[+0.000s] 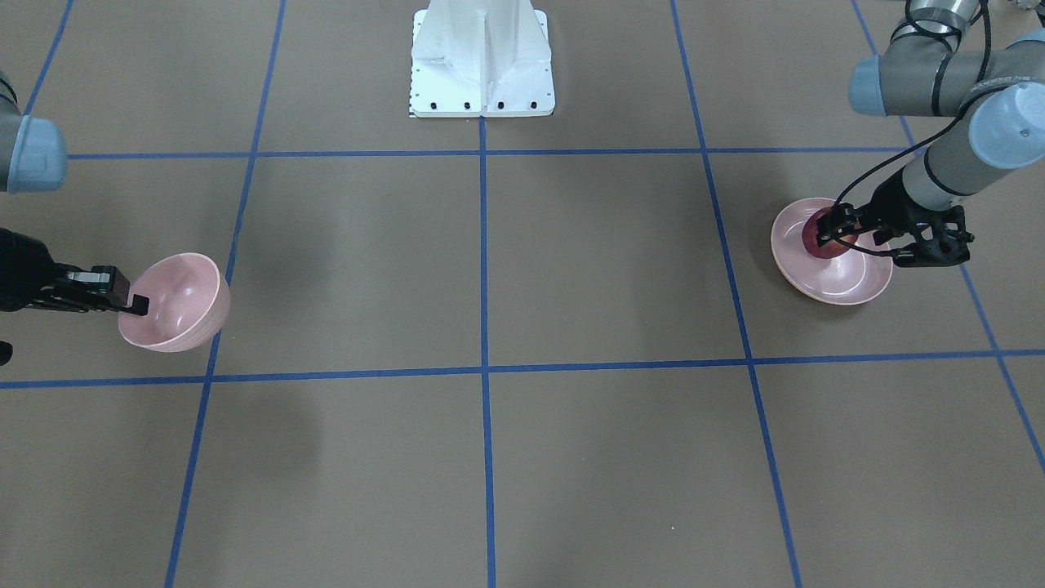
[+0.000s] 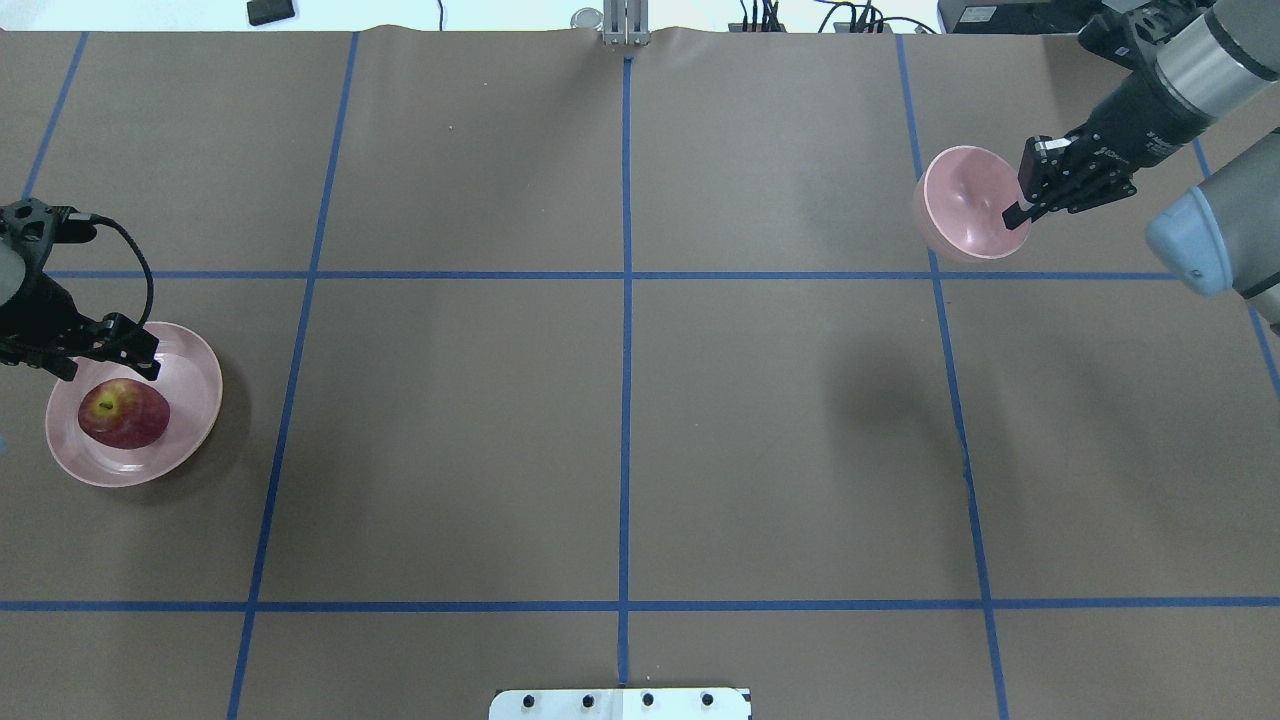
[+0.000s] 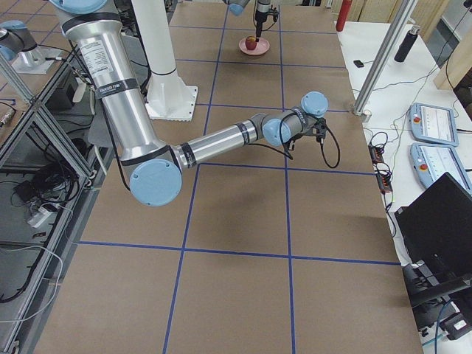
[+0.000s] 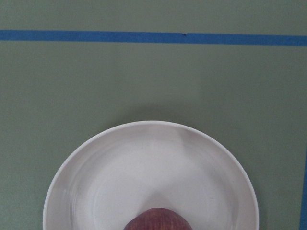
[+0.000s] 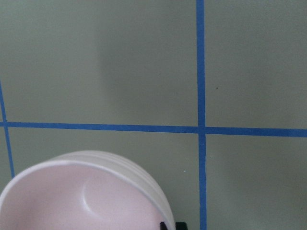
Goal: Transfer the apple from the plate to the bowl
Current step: 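Slide the bowl toward center with the right gripper while the left lowers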
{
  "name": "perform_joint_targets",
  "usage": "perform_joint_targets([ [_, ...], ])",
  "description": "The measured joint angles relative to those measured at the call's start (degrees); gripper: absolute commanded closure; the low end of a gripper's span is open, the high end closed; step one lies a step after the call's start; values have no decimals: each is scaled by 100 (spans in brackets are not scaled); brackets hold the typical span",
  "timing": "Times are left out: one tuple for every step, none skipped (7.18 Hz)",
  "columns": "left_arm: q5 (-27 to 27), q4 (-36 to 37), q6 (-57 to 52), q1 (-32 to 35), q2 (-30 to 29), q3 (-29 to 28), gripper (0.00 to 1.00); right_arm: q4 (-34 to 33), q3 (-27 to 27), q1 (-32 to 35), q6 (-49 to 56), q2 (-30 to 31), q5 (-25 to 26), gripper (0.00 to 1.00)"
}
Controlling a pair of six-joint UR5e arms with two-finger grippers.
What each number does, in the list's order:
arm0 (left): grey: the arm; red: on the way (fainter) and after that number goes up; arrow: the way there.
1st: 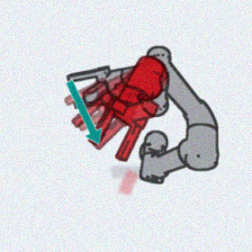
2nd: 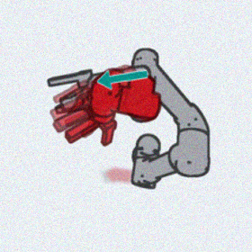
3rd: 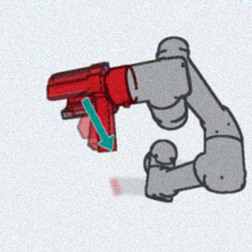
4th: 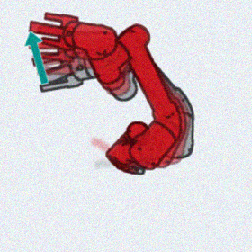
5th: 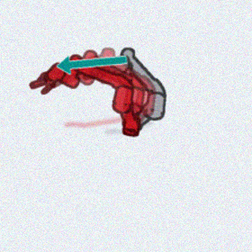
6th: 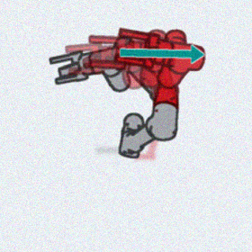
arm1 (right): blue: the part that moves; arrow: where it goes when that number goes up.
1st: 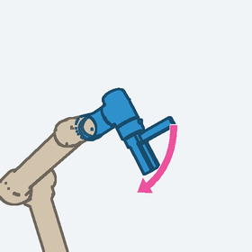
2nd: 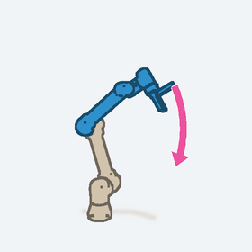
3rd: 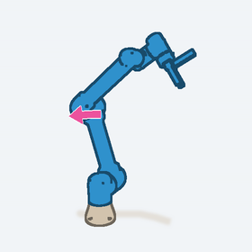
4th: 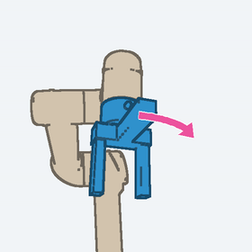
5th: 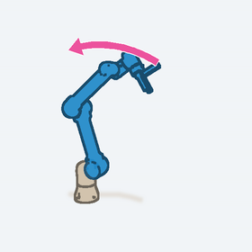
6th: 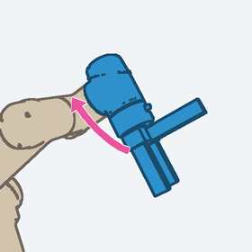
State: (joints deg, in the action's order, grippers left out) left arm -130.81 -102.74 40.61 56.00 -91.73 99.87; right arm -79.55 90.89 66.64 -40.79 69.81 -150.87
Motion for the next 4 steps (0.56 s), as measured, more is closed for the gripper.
perform_joint_targets([
  [7, 0, -1, -60, 6, -26, 1, -17, 3, -5, -30, -35, 3, 100],
  [10, 0, -1, -102, 11, -49, 1, -15, 3, -15, -141, -88, 4, 100],
  [13, 0, -3, -137, 13, -76, 1, 7, 5, -27, -319, -147, 4, 100],
  [17, -2, -6, -171, 13, -114, 1, 9, 14, -35, -415, -209, 0, 100],
])
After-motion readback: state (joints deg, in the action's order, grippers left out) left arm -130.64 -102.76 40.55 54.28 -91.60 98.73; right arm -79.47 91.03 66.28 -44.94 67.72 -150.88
